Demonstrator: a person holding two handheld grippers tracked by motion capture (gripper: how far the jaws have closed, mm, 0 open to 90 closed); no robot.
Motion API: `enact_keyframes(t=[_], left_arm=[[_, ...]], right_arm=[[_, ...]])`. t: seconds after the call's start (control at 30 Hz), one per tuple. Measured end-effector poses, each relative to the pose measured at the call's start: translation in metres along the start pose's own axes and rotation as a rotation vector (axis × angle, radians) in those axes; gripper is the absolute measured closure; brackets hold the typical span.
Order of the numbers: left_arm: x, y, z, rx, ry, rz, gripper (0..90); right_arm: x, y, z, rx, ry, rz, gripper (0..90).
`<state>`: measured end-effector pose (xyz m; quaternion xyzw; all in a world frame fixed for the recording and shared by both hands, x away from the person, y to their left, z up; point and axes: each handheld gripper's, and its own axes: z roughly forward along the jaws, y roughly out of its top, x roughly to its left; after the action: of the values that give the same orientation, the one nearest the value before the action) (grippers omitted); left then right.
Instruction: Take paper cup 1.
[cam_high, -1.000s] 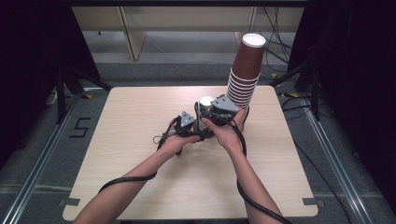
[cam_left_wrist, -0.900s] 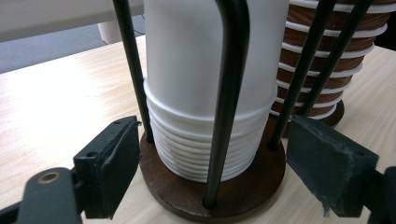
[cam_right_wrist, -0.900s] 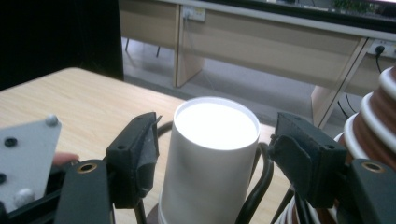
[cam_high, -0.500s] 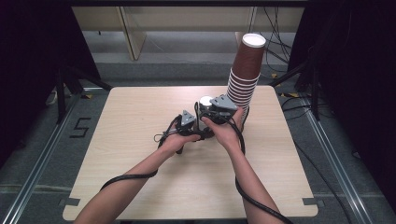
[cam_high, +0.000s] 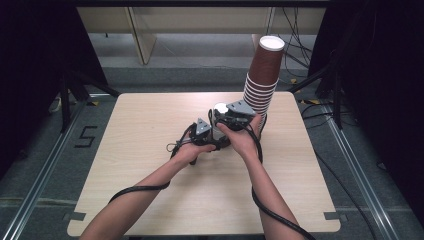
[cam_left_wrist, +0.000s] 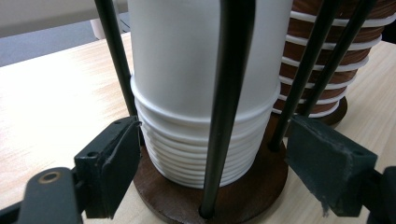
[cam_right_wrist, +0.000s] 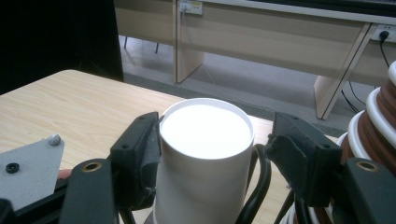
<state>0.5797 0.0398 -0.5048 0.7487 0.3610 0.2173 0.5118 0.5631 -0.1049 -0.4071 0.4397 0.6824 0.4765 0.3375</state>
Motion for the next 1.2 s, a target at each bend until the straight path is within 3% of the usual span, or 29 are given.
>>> enact_keyframes(t=[0.1, 0.13, 0.3, 0.37, 0.43, 0.53, 0.8, 0.87, 0.9, 1.0, 1.07, 1.2], left_arm=[[0.001, 0.000, 0.001, 0.004, 0.001, -0.011, 17.8], [0.002, 0.001, 0.001, 0.019, 0.005, 0.014, 17.8], [0.002, 0.003, 0.001, 0.013, 0.003, 0.020, 18.0], [0.002, 0.003, 0.002, -0.008, 0.003, -0.003, 18.2], [0.004, 0.003, 0.001, 0.023, 0.007, 0.026, 18.2], [0.005, 0.004, 0.002, 0.013, 0.005, 0.020, 18.3], [0.005, 0.006, 0.004, 0.018, 0.003, 0.017, 18.5], [0.005, 0.005, 0.005, 0.018, 0.004, 0.019, 18.6], [0.005, 0.005, 0.006, 0.017, 0.001, 0.021, 18.6], [0.005, 0.005, 0.007, 0.018, -0.001, 0.027, 18.6], [0.003, 0.005, 0.008, 0.006, 0.004, 0.013, 18.7], [0.004, 0.005, 0.008, 0.032, 0.016, 0.048, 19.5]], right_arm=[[0.000, 0.001, 0.002, -0.006, -0.006, -0.014, 34.6], [0.002, 0.002, 0.003, -0.001, -0.006, 0.006, 34.6], [0.003, 0.003, 0.005, 0.002, -0.009, -0.007, 34.6], [0.004, 0.002, 0.005, 0.009, -0.017, 0.004, 34.5], [0.004, 0.002, 0.004, 0.014, -0.016, 0.013, 34.5], [0.002, 0.003, 0.006, 0.009, -0.010, -0.015, 34.5], [0.005, 0.004, 0.008, 0.023, -0.017, 0.003, 34.4], [0.004, 0.005, 0.009, 0.017, -0.016, -0.014, 34.4], [0.005, 0.005, 0.010, 0.018, -0.016, 0.002, 34.4], [0.005, 0.005, 0.010, 0.010, -0.025, -0.018, 34.4], [0.006, 0.006, 0.009, 0.024, -0.015, 0.006, 34.4], [0.005, 0.005, 0.012, 0.017, -0.016, -0.012, 34.4]])
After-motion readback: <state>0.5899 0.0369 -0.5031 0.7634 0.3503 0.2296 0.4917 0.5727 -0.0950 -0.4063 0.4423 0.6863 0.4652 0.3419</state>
